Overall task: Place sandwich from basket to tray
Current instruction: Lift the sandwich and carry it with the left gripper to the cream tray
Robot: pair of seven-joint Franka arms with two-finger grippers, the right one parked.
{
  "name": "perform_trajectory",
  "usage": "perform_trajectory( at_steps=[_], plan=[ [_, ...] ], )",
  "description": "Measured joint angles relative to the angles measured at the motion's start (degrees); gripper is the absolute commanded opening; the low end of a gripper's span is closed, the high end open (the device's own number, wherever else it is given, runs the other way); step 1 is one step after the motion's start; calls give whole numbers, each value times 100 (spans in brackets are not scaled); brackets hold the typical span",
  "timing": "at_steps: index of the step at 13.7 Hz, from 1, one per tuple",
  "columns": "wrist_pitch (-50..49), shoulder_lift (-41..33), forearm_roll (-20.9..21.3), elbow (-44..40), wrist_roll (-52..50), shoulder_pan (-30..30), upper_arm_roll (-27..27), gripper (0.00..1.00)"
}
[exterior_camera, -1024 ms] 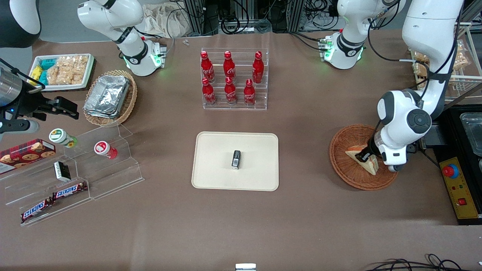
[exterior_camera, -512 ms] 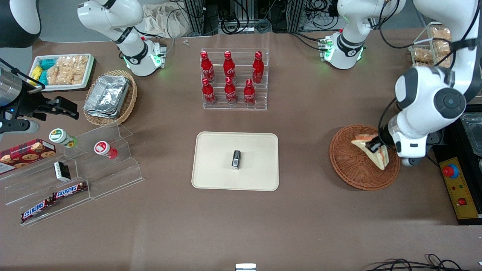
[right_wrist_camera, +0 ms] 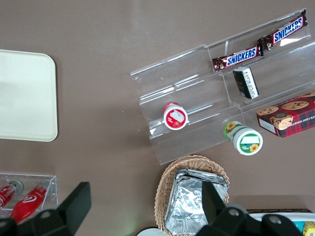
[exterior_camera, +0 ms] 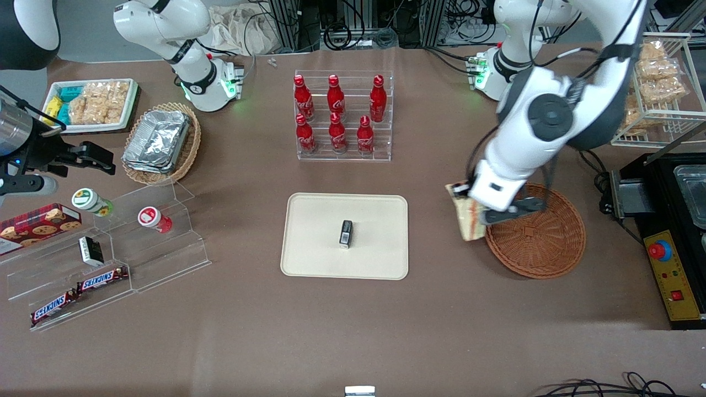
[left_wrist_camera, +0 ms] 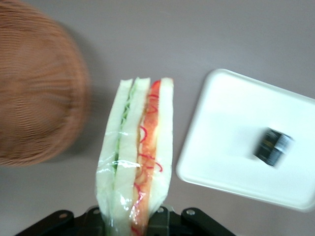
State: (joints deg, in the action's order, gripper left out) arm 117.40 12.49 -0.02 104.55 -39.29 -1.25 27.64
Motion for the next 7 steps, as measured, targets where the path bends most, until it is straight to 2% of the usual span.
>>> perform_trajectory(
  at_steps=[2, 5, 7],
  plan=[
    [248, 481, 180, -159, 21, -317, 144, 0],
    [658, 1215, 704, -357, -84, -774, 147, 0],
    [1018, 1688, 1198, -426, -291, -929, 145, 0]
  ],
)
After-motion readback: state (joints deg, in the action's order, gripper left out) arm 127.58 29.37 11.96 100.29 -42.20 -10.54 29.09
